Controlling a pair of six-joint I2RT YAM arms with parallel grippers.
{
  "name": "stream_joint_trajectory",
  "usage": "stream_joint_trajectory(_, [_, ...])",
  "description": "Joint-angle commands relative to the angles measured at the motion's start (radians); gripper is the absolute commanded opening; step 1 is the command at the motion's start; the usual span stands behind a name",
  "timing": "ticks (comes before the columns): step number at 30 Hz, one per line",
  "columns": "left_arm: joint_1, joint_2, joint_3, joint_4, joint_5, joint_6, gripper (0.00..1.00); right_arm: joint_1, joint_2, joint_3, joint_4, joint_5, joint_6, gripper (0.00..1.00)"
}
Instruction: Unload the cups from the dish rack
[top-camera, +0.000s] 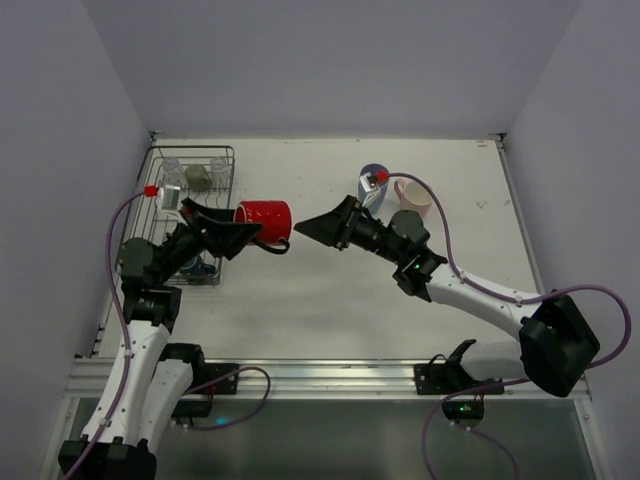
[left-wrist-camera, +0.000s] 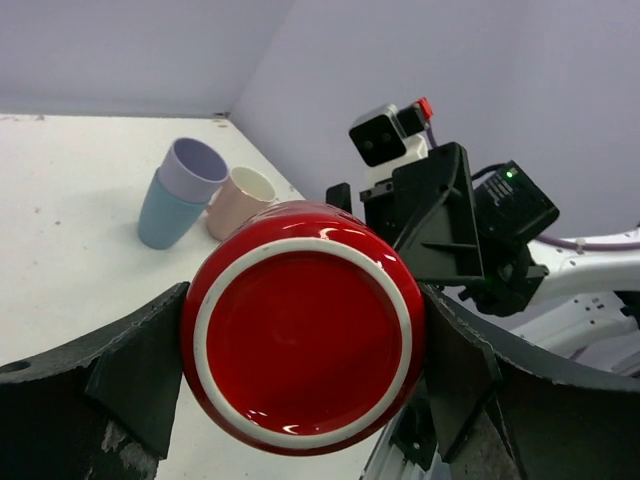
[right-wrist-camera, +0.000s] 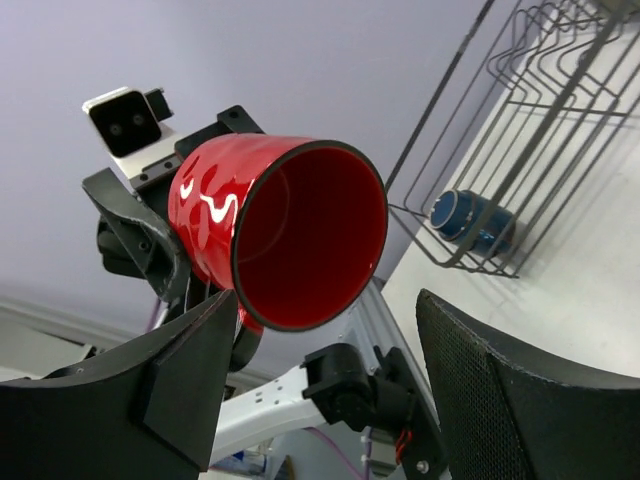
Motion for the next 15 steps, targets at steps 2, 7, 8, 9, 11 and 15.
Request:
stream_joint_trajectory(2, [-0.018,-0.035,-0.039,0.209,0.068,-0.117,0.03,0.03,-0.003,0.047,0.118,-0.009,0.035,0.75])
stream_joint_trajectory(7, [-0.039,-0.035,-0.062,0.209,0.065,-0.114,0.03,0.056,0.041,0.095,0.173,-0.072,0.042,0.71])
stream_joint_trajectory(8, [-0.041,-0.035,-0.067,0.209,0.06,-0.114,0.03,0.062,0.052,0.093,0.19,-0.077,0.042,0.7])
stream_joint_trajectory(9, [-0.044,-0.035,-0.076,0.209,0.057,-0.111,0.03,0.065,0.055,0.09,0.205,-0.077,0.044,0.69])
stream_joint_trajectory(11, [-0.05,-0.028,-0.082,0.21,0.052,-0.108,0.03,0.073,0.057,0.084,0.235,-0.075,0.044,0.66])
stream_joint_trajectory(15, [-0.1,-0.007,-0.088,0.227,0.048,-0.105,0.04,0.076,0.095,0.118,0.261,-0.112,0.061,0.64])
